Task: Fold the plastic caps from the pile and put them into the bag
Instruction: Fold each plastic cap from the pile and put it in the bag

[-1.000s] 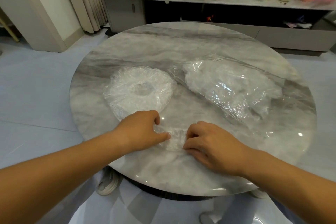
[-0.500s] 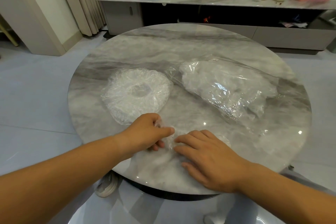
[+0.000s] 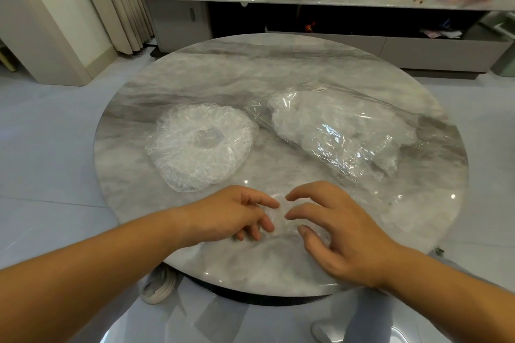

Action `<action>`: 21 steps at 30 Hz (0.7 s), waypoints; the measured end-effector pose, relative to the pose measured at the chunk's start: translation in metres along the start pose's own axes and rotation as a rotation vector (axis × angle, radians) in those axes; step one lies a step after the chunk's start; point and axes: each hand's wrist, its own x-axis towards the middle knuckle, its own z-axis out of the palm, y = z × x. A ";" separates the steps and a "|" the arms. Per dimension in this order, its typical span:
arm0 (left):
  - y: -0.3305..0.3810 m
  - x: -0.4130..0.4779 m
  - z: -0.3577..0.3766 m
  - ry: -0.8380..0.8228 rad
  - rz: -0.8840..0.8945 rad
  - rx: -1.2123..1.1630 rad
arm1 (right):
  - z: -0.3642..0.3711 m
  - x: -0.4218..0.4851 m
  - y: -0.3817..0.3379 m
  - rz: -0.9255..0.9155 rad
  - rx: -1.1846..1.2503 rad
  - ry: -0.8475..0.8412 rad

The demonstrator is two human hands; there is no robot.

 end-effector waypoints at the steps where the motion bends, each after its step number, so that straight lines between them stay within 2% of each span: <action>1: 0.003 0.000 0.000 -0.026 -0.007 0.020 | -0.001 0.001 -0.003 -0.035 -0.007 0.006; 4: 0.011 0.002 -0.002 -0.085 -0.031 0.044 | 0.002 -0.001 -0.010 -0.110 -0.067 -0.069; 8: 0.015 0.001 -0.006 -0.119 -0.046 0.031 | 0.007 -0.009 -0.006 -0.058 -0.175 -0.183; 10: 0.014 0.003 -0.006 -0.043 -0.001 0.041 | 0.007 -0.012 -0.003 -0.037 -0.168 -0.204; 14: 0.007 0.021 -0.004 0.311 0.102 0.269 | 0.005 -0.015 -0.004 -0.049 -0.119 -0.240; 18: 0.015 0.032 0.000 0.298 0.067 0.446 | 0.004 -0.015 -0.004 -0.071 -0.065 -0.319; 21: 0.020 0.037 0.003 0.244 -0.005 0.553 | 0.002 -0.014 -0.001 -0.054 -0.001 -0.284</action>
